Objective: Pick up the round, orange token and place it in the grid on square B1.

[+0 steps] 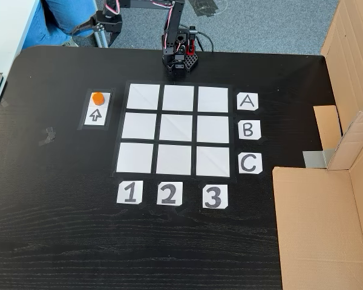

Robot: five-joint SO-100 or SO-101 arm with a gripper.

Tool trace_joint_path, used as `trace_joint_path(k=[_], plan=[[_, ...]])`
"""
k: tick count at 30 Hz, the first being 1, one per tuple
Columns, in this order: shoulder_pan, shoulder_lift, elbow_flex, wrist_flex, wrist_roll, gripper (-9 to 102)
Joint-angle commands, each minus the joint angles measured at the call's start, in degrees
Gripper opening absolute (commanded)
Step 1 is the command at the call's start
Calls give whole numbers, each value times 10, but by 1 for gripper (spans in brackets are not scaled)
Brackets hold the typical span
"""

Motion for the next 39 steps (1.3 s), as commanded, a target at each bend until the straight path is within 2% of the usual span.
trace_joint_path(k=[1, 22, 39], plan=[[-12, -35, -36, 4, -4, 60], [-105, -240, -166, 4, -4, 60], [-204, -334, -222, 0, 32, 60]])
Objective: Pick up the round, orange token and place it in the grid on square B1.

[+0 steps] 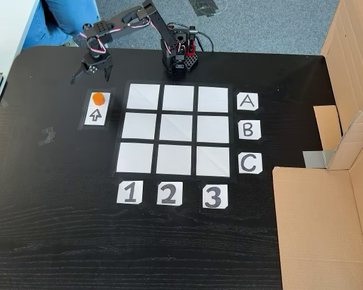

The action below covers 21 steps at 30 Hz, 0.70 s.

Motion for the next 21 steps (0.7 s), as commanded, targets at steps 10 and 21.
trace_joint_path(k=[10, 21], plan=[[-53, -67, -49, -24, 53, 60], [-71, -104, -72, -49, 76, 60]])
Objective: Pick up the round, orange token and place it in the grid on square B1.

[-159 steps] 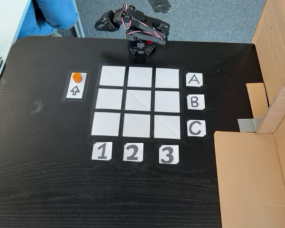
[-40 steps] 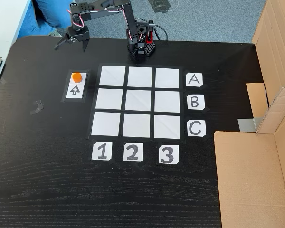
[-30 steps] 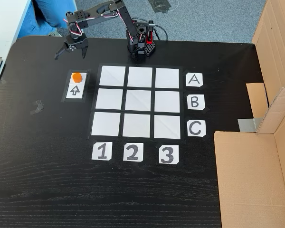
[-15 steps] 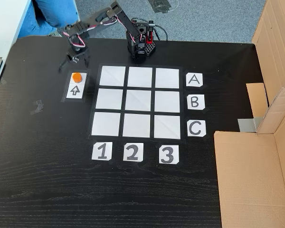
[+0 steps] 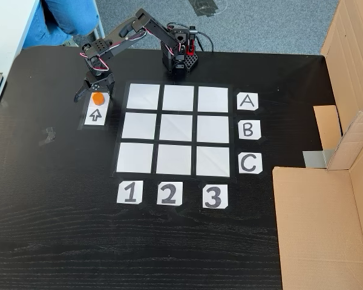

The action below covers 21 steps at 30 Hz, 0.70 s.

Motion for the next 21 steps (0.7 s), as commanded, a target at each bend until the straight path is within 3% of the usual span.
trace_joint_path(k=[1, 14, 17, 21], plan=[[-10, 10, -21, -4, 7, 60], [-8, 12, -25, -13, 22, 60], [-4, 9, -32, -15, 22, 45], [0, 3, -39, -18, 22, 15]])
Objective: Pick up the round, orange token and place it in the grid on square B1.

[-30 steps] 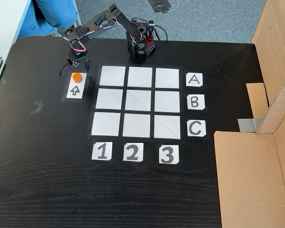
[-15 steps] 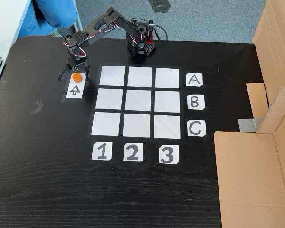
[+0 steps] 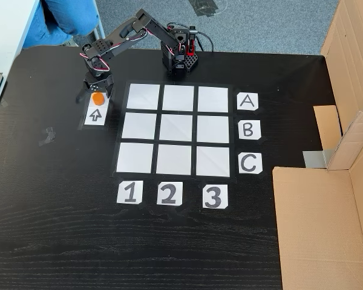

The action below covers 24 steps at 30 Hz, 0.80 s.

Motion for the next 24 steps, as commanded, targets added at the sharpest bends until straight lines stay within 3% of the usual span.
trace_joint_path(k=[1, 6, 15, 24], plan=[[6, 2, -24, -6, 4, 13], [9, 1, -25, -11, 4, -1], [30, 22, -26, -11, 3, -1], [35, 167, 19, -8, -20, -1]])
